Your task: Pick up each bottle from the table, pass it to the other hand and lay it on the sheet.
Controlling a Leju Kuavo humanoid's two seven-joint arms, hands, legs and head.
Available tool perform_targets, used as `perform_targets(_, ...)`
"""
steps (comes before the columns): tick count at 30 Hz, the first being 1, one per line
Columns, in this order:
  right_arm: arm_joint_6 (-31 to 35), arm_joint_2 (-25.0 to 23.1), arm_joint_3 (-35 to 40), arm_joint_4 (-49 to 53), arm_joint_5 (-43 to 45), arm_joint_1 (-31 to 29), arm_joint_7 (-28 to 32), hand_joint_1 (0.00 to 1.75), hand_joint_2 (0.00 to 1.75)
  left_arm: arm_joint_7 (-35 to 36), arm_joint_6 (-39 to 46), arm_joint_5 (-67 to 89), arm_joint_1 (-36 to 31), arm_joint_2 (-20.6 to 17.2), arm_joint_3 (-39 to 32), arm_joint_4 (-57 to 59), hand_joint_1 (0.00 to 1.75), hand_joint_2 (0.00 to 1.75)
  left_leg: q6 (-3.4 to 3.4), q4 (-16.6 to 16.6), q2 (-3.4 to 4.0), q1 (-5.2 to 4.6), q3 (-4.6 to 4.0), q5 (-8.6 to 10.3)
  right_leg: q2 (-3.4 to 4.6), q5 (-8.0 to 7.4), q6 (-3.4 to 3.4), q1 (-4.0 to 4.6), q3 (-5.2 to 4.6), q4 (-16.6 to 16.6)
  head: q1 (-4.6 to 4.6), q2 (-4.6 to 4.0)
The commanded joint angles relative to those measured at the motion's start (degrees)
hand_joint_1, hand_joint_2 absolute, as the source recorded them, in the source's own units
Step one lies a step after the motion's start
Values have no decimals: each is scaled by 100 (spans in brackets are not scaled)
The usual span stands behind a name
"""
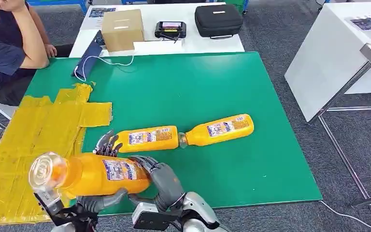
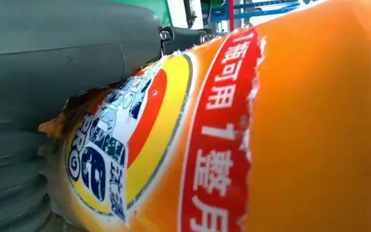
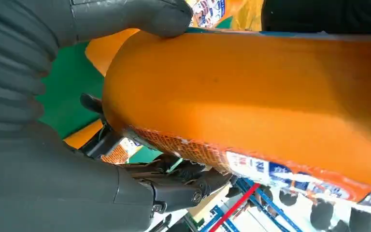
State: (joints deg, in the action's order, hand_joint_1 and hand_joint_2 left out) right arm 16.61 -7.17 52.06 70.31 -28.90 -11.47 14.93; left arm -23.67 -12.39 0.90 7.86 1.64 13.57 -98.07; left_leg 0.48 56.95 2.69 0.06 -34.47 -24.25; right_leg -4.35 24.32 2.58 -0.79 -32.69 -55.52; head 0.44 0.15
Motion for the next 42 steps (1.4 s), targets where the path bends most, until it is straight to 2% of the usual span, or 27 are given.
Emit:
perform_targets(1,-73,158,357,-273,-132,-12,70,175,175,-54,112,414,-264,-182,255,302,175,175,-3,-7,-20,3,18,-2,18,4,-7,-1,20,7,-2,0)
perform_targets(8,134,210,87,-232,-247,114,5,175,175,-205,31,67,-113,-4,11,83,175,175,-3,-5,-21,5,16,-3,16,5,-7,1,20,7,-2,0)
perform_targets(13,455,278,-414,177,-313,316,-80,175,175,-375,21,-308,200,86,-300,-241,175,175,-2,-3,-14,5,11,-4,20,4,-6,1,15,6,0,0)
perform_targets(20,536,297,-681,485,-341,456,-83,175,175,-410,53,-359,257,122,-416,-408,175,175,-2,-2,-24,8,17,-7,29,6,-9,1,22,6,-2,0)
perform_targets(22,528,189,-707,490,-297,323,-12,175,175,-426,395,-94,405,-58,-678,-679,175,175,-2,0,-19,7,8,-5,23,4,-7,2,13,5,0,0)
perform_targets(23,569,41,-684,356,-224,178,31,106,175,-466,446,-55,528,-220,-907,-842,175,175,-5,4,-19,11,19,-12,43,10,-13,3,21,1,-2,0)
perform_targets(24,663,-100,-614,163,-190,15,56,0,175,-567,416,-43,684,-318,-1207,-994,175,175,-4,0,1,5,0,-3,30,0,-7,2,-2,0,0,0)
perform_targets(25,706,-268,-575,17,-6,-157,68,0,175,-677,486,160,818,-404,-1662,-1157,175,175,-7,2,4,10,18,-12,60,5,-14,3,12,-2,-2,0)
perform_targets(26,677,-316,-512,-59,98,-271,-3,0,175,-752,300,164,842,-393,-1932,-1210,175,175,-7,1,31,7,9,-10,66,-3,-12,4,-1,-2,0,0)
perform_targets(27,685,-317,-484,-60,129,-310,-33,0,175,-738,155,145,837,-356,-2070,-1230,175,175,-14,5,53,11,20,-21,111,2,-21,5,6,-13,4,0)
perform_targets(28,851,-294,-445,-1,77,-337,54,0,175,-854,67,175,776,-306,-2191,-1242,175,175,-12,0,41,10,13,-13,86,-2,-17,6,6,-9,2,0)
perform_targets(29,967,-267,-439,104,106,-356,47,0,175,-887,-150,35,663,-307,-2320,-1193,175,175,-15,3,40,16,20,-17,94,2,-21,11,11,-11,0,0)
perform_targets(32,1130,-87,-527,674,326,-249,179,0,175,-870,151,551,307,-547,-2815,-1202,175,175,-13,1,-6,11,-4,6,25,3,-12,13,-10,-6,-4,0)
perform_targets(33,1142,-37,-551,822,416,-221,207,0,175,-896,319,762,240,-702,-3078,-1250,175,175,-15,6,-26,20,5,0,28,13,-18,18,4,-10,2,0)
perform_targets(34,1071,-13,-595,911,577,-205,180,0,175,-935,343,793,137,-754,-3267,-1260,175,175,-13,4,-13,23,-2,4,17,8,-17,20,-5,-7,2,0)
perform_targets(35,1035,60,-709,1067,747,-127,141,0,175,-946,98,751,-51,-829,-3362,-1206,175,175,-15,5,-13,26,6,0,34,11,-20,20,1,-11,-2,0)
perform_targets(37,890,281,-1000,1524,818,128,-54,0,175,-674,68,1100,-527,-791,-3175,-1085,175,175,-17,8,-19,30,4,0,37,12,-23,23,6,-12,2,0)
perform_targets(38,792,558,-1251,1953,820,472,-88,0,175,-394,338,1686,-920,-751,-2777,-901,175,175,-15,-1,-28,23,-7,11,6,6,-20,19,-4,-6,0,0)
perform_targets(39,666,641,-1387,2112,816,628,-33,0,175,-292,509,1768,-1047,-771,-2557,-816,175,175,-14,5,-79,28,-4,12,-22,17,-22,21,17,-7,4,0)
perform_targets(41,610,705,-1729,2415,691,1042,105,0,175,25,1113,2591,-1343,-914,-2044,-525,175,175,-11,6,-115,29,16,13,-64,27,-18,19,-18,1,-2,0)
perform_targets(42,576,729,-1776,2473,680,1121,150,0,175,60,1200,2611,-1415,-940,-1945,-436,175,175,-10,-5,-101,19,-3,23,-77,15,-15,13,-37,7,9,0)
